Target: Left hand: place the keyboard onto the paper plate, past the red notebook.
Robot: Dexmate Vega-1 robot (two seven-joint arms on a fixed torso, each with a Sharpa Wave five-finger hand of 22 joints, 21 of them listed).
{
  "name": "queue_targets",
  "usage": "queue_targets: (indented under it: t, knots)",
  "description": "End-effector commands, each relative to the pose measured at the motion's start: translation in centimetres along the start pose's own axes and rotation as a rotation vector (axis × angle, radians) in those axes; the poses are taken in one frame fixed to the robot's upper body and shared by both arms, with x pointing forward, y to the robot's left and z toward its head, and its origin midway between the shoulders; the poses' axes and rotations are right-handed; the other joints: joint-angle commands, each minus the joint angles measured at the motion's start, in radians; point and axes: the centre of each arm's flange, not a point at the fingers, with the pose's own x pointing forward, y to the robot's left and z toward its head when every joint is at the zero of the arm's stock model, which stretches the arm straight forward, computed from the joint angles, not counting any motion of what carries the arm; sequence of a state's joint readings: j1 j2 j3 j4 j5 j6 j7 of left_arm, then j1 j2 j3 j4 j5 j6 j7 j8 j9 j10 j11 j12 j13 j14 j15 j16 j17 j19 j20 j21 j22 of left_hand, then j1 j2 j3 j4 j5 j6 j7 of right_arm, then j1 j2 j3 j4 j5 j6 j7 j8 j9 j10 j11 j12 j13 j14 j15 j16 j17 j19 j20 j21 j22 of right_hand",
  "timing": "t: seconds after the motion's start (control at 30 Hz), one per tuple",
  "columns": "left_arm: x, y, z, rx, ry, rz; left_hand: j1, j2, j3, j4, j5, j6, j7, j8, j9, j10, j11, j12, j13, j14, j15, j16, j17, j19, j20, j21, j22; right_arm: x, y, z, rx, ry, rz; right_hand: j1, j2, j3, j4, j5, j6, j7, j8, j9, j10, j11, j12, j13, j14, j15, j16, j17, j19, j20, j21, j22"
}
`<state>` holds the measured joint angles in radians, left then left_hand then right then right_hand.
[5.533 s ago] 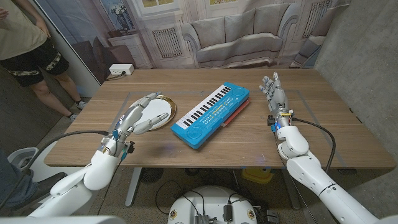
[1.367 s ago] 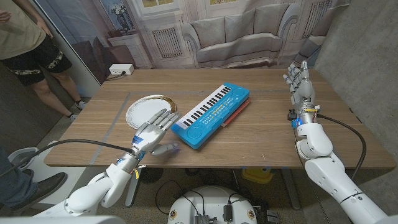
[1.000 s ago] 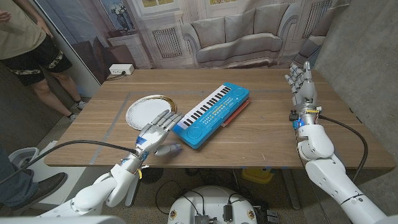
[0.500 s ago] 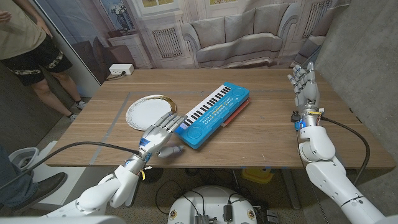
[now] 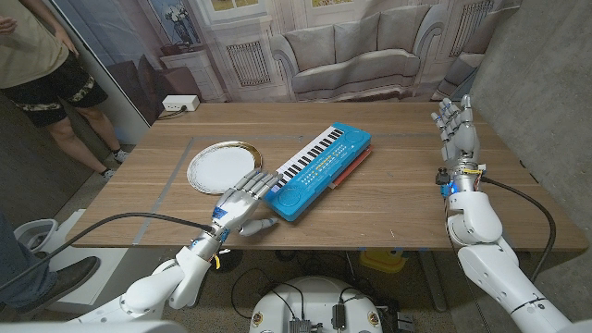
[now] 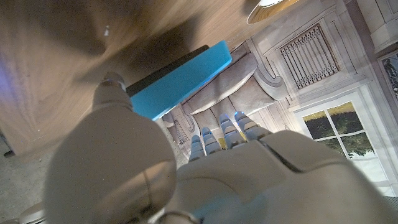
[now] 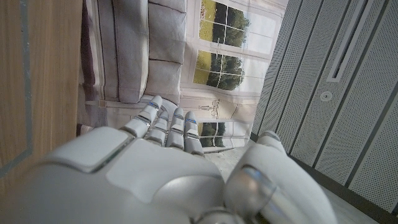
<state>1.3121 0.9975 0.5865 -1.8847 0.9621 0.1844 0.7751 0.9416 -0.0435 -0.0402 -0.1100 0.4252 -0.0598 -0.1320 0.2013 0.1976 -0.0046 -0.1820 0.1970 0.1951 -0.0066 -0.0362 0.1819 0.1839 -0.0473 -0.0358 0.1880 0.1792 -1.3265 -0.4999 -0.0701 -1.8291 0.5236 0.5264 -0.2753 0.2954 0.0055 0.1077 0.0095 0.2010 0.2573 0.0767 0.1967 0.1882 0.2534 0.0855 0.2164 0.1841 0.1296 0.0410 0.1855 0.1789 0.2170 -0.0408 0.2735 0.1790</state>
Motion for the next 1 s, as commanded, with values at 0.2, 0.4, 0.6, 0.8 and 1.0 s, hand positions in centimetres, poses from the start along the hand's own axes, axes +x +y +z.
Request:
queue_targets:
  t: [0.2, 0.4, 0.6, 0.8, 1.0]
  knots:
    - [1.1, -1.4, 0.6, -0.022, -0.014, 0.009, 0.011, -0.001, -0.006, -0.002, -0.003, 0.011, -0.008, 0.008, 0.002, -0.004, -0.004, 0.005, 0.003, -0.008, -0.106, 0.005, 0.001, -0.010, -0.058, 0.009, 0.003, -1.0, -0.8, 0.4, -0.011, -0.008, -0.020, 0.001, 0.001, -0.003, 0.000, -0.002, 0.006, -0.002, 0.002, 0.005, 0.006, -0.001, -0.001, 0.002, 0.009, -0.002, 0.001, 0.004, 0.010, -0.002, -0.003, 0.002]
    - [1.5, -1.6, 0.4, -0.026, -0.020, 0.010, 0.012, 0.000, -0.008, -0.002, -0.004, 0.010, -0.005, 0.008, 0.002, -0.003, -0.004, 0.005, 0.003, -0.008, -0.104, 0.005, 0.001, -0.010, -0.059, 0.009, 0.003, -1.1, -0.8, 0.3, -0.011, -0.009, -0.022, 0.000, 0.001, -0.004, 0.000, -0.002, 0.006, -0.002, 0.002, 0.005, 0.006, 0.002, -0.001, 0.002, 0.010, -0.002, 0.001, 0.004, 0.011, -0.003, -0.005, 0.003]
    - [1.9, -2.0, 0.1, -0.030, -0.021, -0.003, 0.016, 0.003, -0.008, -0.002, -0.005, 0.012, -0.005, 0.008, 0.002, -0.002, -0.004, 0.006, 0.003, -0.007, -0.103, 0.006, 0.001, -0.009, -0.060, 0.010, 0.003, -1.0, -0.7, 0.1, -0.010, -0.007, -0.024, 0.000, 0.001, -0.004, 0.000, -0.002, 0.006, -0.002, 0.002, 0.006, 0.007, 0.002, -0.001, 0.002, 0.010, -0.002, 0.001, 0.004, 0.012, -0.002, -0.006, 0.003]
    - [2.1, -2.1, -0.2, -0.033, -0.023, -0.006, 0.019, 0.005, -0.008, -0.002, -0.005, 0.014, -0.006, 0.009, 0.002, 0.001, -0.004, 0.007, 0.003, -0.005, -0.104, 0.007, 0.001, -0.007, -0.061, 0.011, 0.003, -1.0, -0.7, -0.1, -0.009, -0.005, -0.029, 0.000, 0.001, -0.005, 0.000, -0.002, 0.006, -0.002, 0.002, 0.005, 0.008, 0.003, 0.000, 0.002, 0.010, -0.002, 0.001, 0.004, 0.012, -0.003, -0.007, 0.003]
    - [2.3, -2.2, -0.1, -0.043, -0.018, -0.007, 0.023, 0.008, -0.009, -0.002, -0.007, 0.021, -0.004, 0.012, 0.002, 0.004, -0.001, 0.008, 0.003, -0.004, -0.103, 0.007, 0.001, -0.006, -0.064, 0.012, 0.003, -0.9, -0.8, -0.2, -0.010, 0.000, -0.028, -0.001, 0.001, -0.006, 0.000, -0.002, 0.006, -0.001, 0.002, 0.005, 0.007, 0.003, -0.001, 0.002, 0.010, -0.001, 0.001, 0.004, 0.013, -0.002, -0.009, 0.003]
